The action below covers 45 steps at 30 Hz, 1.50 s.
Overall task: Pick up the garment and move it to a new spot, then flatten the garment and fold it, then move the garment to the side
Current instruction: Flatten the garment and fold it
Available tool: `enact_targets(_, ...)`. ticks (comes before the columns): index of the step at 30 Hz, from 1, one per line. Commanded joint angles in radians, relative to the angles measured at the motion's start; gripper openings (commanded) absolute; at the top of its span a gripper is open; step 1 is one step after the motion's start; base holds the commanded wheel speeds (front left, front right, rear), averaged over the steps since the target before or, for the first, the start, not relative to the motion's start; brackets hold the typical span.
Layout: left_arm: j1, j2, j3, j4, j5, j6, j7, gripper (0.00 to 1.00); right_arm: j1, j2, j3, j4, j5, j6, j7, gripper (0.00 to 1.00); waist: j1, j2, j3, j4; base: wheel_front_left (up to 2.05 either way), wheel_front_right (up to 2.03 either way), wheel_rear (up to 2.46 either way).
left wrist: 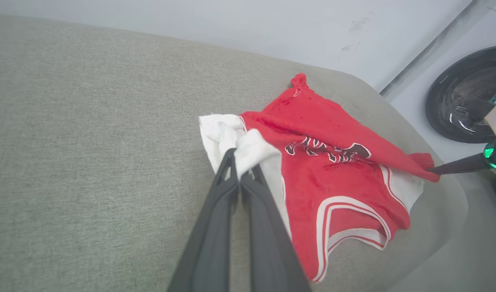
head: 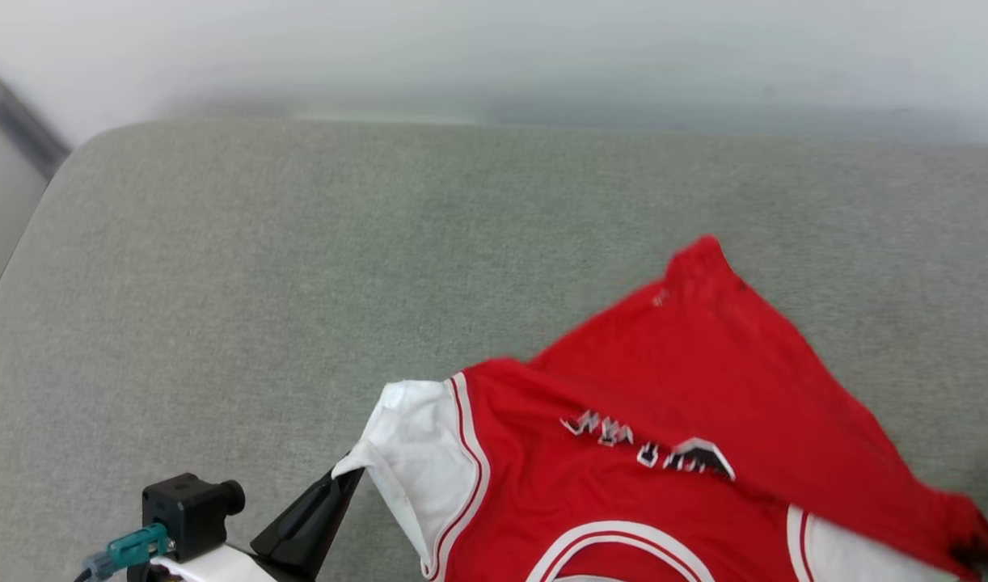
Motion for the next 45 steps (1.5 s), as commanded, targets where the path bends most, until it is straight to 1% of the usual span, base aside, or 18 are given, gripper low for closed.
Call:
enact_targets(1, 0.007, -0.002, 0.002, 0.001, -0.004, 0.004, -0.006, 0.0, 0.024, 0.001, -0.007, -0.01, 0.001, 0.0, -0.005, 0.0, 0.0002, 0.0, -0.012, -0.011, 0.0, 0.0, 0.0)
enact_targets(7, 0.007, -0.018, -0.002, 0.011, 0.001, 0.014, -0.017, 0.0, 0.134, 0.022, -0.026, -0.03, 0.011, 0.0, -0.042, 0.0, 0.0002, 0.0, -0.018, -0.021, 0.0, 0.0, 0.0)
enact_targets(11, -0.005, -0.023, -0.009, 0.014, 0.006, 0.007, -0.018, 0.0, 0.152, 0.023, -0.022, -0.012, 0.02, 0.0, -0.071, 0.0, 0.0002, 0.0, -0.013, -0.023, 0.0, 0.0, 0.0)
enact_targets(15, -0.013, -0.022, -0.01, 0.015, 0.011, 0.005, -0.018, 0.0, 0.133, 0.01, -0.01, -0.004, 0.036, 0.0, -0.085, 0.0, 0.0002, 0.0, -0.008, -0.022, 0.0, 0.0, 0.0)
enact_targets(16, -0.016, -0.022, -0.011, 0.015, 0.011, 0.004, -0.017, 0.0, 0.122, 0.004, -0.006, -0.007, 0.037, 0.0, -0.092, 0.41, 0.0002, 0.0, -0.007, -0.021, 0.0, 0.0, 0.0)
enact_targets(17, -0.017, -0.023, -0.012, 0.015, 0.011, 0.004, -0.016, 0.0, 0.115, 0.0, 0.0, -0.009, 0.044, 0.0, -0.097, 1.0, 0.0002, 0.0, -0.006, -0.019, 0.0, 0.0, 0.0)
enact_targets(22, -0.021, -0.026, -0.018, 0.01, 0.02, 0.007, -0.01, 0.0, 0.066, -0.034, 0.035, -0.064, 0.094, 0.0, -0.103, 1.0, 0.0002, 0.0, 0.002, -0.003, 0.0, 0.0, 0.0)
enact_targets(24, -0.028, -0.026, -0.022, 0.004, 0.027, 0.008, -0.009, 0.0, 0.024, -0.03, 0.038, -0.098, 0.12, 0.0, -0.101, 1.0, 0.0002, 0.0, 0.014, 0.009, 0.0, 0.0, 0.0)
enact_targets(26, -0.034, -0.04, -0.024, -0.009, 0.013, 0.0, -0.011, 0.0, -0.032, -0.023, 0.049, -0.134, 0.134, 0.0, -0.097, 1.0, 0.0002, 0.0, 0.03, 0.023, 0.0, 0.0, 0.0)
enact_targets(29, -0.055, -0.043, -0.026, -0.027, 0.018, -0.01, -0.005, 0.0, -0.112, -0.041, 0.109, -0.171, 0.116, 0.0, -0.073, 1.0, 0.0002, 0.0, 0.064, 0.049, 0.0, 0.0, 0.0)
enact_targets(31, -0.065, -0.047, -0.034, -0.038, 0.025, -0.014, 0.001, 0.0, -0.178, -0.04, 0.153, -0.172, 0.092, 0.0, -0.058, 1.0, 0.0002, 0.0, 0.086, 0.068, 0.0, 0.0, 0.0)
enact_targets(35, -0.097, -0.06, -0.048, -0.06, 0.034, -0.025, 0.013, 0.0, -0.307, -0.029, 0.223, -0.097, 0.014, 0.0, -0.045, 1.0, 0.0002, 0.0, 0.13, 0.113, 0.0, 0.0, 0.0)
enact_targets(39, -0.124, -0.075, -0.06, -0.073, 0.049, -0.032, 0.023, 0.0, -0.413, -0.036, 0.264, 0.021, -0.059, 0.0, -0.057, 1.0, 0.0002, 0.0, 0.166, 0.156, 0.0, 0.0, 0.0)
enact_targets(45, -0.156, -0.096, -0.085, -0.075, 0.073, -0.042, 0.028, 0.0, -0.502, -0.08, 0.308, 0.169, -0.138, 0.0, -0.086, 1.0, 0.0002, 0.0, 0.215, 0.209, 0.0, 0.0, 0.0)
